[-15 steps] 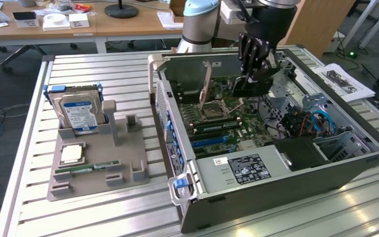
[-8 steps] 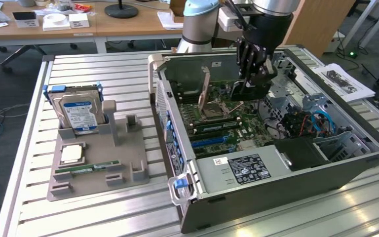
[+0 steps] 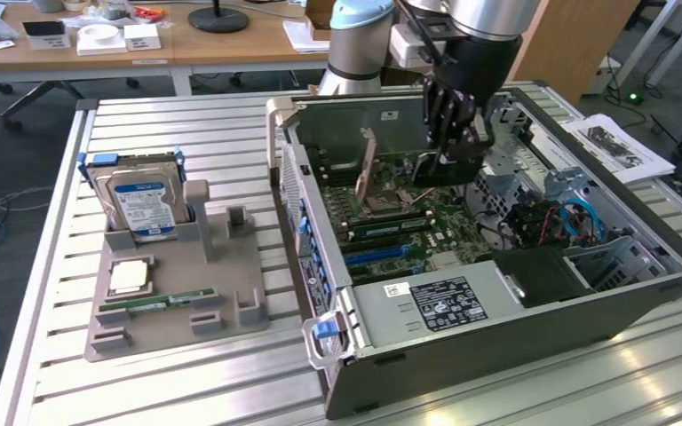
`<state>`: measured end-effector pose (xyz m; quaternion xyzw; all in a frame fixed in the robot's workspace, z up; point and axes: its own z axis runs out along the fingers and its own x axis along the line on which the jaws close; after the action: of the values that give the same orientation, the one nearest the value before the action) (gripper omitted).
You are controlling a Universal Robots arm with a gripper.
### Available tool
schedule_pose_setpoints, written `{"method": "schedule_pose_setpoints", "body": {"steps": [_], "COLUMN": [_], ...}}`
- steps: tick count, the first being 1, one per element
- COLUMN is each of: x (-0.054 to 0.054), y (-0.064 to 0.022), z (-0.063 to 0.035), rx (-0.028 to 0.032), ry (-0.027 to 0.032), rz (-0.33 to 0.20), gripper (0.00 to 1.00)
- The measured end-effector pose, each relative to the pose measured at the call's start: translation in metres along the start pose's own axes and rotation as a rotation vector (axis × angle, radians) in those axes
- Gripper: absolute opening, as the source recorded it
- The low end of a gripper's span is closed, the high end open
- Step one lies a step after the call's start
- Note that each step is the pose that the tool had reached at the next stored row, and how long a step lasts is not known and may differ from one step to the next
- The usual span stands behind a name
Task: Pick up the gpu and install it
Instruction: 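Insert the gpu into the slot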
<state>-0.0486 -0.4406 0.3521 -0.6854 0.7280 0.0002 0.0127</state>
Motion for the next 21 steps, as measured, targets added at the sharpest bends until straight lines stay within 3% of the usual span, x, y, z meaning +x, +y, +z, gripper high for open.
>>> {"method": "schedule_pose_setpoints", "body": {"steps": [14, 21], "x": [0.000, 0.003], "y": [0.0032, 0.0056], "z": [0.0171, 0.0204], "rx": [-0.0079, -0.0083], "ry": [0.0004, 0.0004], "rz": [-0.002, -0.004], "gripper": [0.27, 0.27]}}
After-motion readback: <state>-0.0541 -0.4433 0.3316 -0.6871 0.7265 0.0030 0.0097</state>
